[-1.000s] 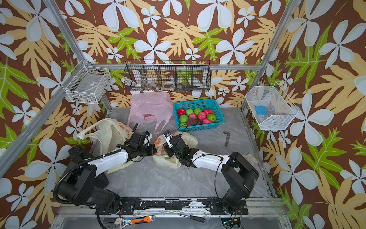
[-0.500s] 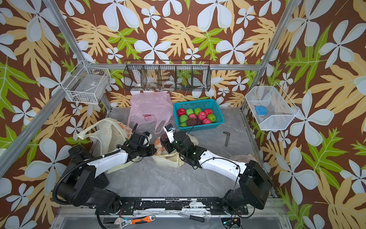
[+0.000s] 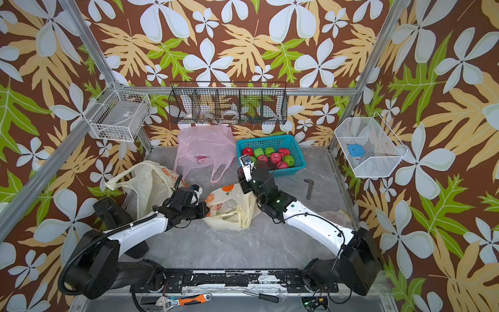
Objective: Untie the knot of a plastic bag & take out the apple
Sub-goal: Place the apple in the basket.
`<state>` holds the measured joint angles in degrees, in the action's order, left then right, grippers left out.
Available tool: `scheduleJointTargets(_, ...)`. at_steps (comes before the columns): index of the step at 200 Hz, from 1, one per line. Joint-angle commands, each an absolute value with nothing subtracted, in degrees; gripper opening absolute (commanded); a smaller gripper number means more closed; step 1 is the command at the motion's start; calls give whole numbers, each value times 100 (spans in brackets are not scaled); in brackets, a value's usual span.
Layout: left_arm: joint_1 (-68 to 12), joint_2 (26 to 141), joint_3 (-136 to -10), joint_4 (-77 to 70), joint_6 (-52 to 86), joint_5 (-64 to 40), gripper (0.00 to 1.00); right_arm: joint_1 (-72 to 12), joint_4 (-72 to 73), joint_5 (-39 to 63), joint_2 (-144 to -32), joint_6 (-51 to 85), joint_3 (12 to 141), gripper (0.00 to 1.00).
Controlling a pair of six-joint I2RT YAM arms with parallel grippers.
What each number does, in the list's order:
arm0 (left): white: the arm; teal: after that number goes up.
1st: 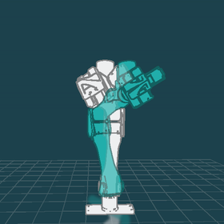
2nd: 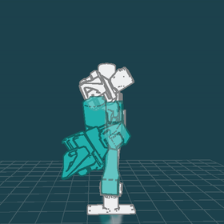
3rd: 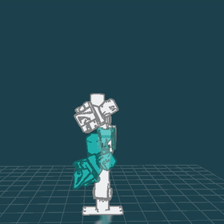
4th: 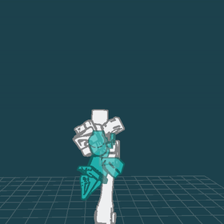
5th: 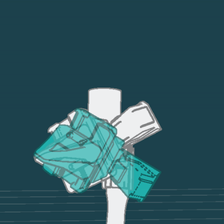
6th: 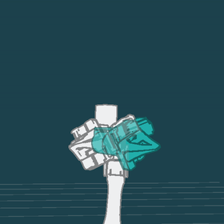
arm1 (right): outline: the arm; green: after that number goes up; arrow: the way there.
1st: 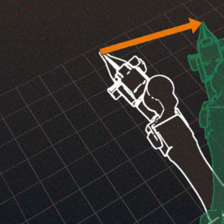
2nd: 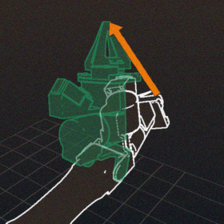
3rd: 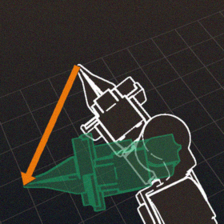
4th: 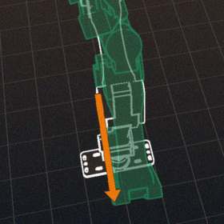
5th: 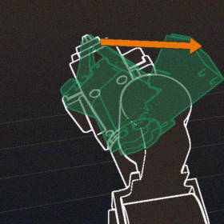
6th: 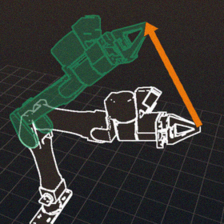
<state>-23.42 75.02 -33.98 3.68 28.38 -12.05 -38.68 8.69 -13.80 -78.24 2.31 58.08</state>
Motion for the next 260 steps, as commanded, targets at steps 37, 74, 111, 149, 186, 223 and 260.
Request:
scheduleJointTargets(37,-2329,7338,-3357,166,2997,-1160,0,-2875,1791,-1857,-8242,542,5653,37)
scheduleJointTargets(74,-2329,7559,-3690,295,2851,-1152,0,-2693,2456,-2196,-8720,334,5607,37)
scheduleJointTargets(111,-2329,7915,-4184,561,2591,-1017,0,-2400,2794,-2240,-9432,-70,5816,36)
scheduleJointTargets(149,-2329,8211,-4392,545,2571,-1076,0,-1946,3342,-2070,-10091,-248,5935,36)
scheduleJointTargets(186,-2330,8218,-4321,519,2652,-1068,0,-1480,3503,-1874,-10538,-163,6194,35)
scheduleJointTargets(223,-2333,8158,-4176,502,2737,-1072,0,-1184,3367,-2070,-10844,-70,6489,39)
scheduleJointTargets(260,-2329,8060,-4122,519,2766,-1056,0,-991,2954,-2566,-11039,239,6750,50)
